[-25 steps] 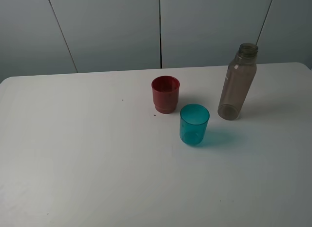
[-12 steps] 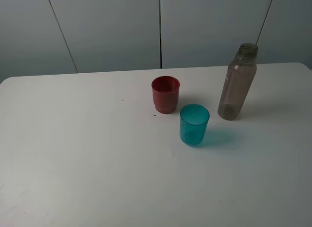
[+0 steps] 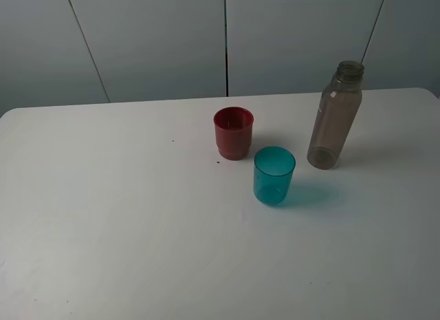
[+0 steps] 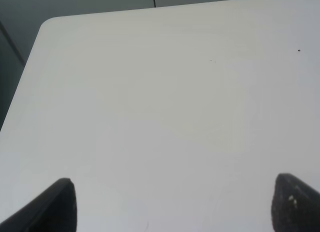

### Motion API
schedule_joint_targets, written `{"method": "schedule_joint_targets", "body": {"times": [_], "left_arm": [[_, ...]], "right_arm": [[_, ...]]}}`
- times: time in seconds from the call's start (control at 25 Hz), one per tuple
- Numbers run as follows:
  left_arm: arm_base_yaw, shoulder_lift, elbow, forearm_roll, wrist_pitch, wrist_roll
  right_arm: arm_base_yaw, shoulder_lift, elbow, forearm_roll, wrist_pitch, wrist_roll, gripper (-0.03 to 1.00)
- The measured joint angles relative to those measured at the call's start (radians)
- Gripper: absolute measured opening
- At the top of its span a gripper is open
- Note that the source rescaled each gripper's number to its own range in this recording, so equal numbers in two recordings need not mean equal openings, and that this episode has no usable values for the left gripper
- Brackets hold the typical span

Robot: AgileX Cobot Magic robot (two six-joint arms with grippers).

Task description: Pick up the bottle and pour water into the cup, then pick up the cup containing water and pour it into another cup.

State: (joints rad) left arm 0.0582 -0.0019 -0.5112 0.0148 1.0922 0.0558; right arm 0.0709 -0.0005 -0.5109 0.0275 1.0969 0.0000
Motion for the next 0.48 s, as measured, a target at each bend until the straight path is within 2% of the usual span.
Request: {"method": "schedule_joint_targets", "body": {"times": [0.48], "left_arm": [[0.000,0.000,0.000,0.000,0.000,0.000]], "right_arm": [[0.008,0.000,0.000,0.012,0.000,-0.007,1.00]]}}
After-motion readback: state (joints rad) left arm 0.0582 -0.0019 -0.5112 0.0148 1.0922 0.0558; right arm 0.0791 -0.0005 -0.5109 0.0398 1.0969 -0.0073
